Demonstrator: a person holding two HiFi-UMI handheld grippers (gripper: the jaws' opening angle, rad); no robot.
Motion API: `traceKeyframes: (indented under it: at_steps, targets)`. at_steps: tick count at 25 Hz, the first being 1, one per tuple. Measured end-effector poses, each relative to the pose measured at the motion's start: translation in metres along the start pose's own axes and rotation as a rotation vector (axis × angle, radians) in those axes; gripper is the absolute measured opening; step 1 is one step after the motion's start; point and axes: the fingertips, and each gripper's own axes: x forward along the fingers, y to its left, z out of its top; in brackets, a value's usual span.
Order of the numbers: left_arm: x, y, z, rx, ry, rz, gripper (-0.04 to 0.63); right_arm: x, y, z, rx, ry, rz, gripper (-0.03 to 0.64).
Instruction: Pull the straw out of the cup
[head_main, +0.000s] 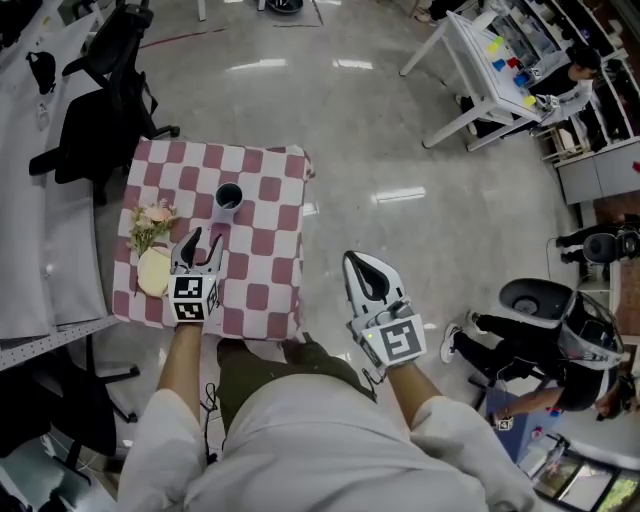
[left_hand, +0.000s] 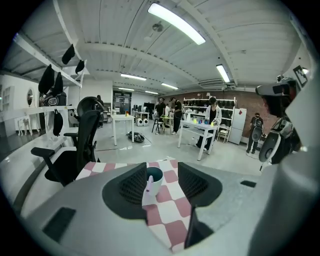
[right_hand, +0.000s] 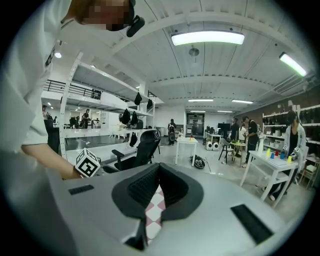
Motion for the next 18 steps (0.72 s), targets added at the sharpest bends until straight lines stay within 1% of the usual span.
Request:
traceKeyframes:
  at_steps: [3,12,18]
  targets:
    - [0.01,0.005,-0.01,-0.014,0.017,0.013,0.193,0.002,-0.001,-0.003,-0.005,-0.016,0.021,0.005]
    - [0.041,0.02,-0.038,-0.05,0.074,0.042,0.193,0.006,-0.011,-0.014,-0.009,0.024,0.028,0.005]
    - [0.056,0.026,-0.049,-0.061,0.094,0.034,0.193,0.011,-0.016,-0.022,-0.014,0.044,0.031,0.003]
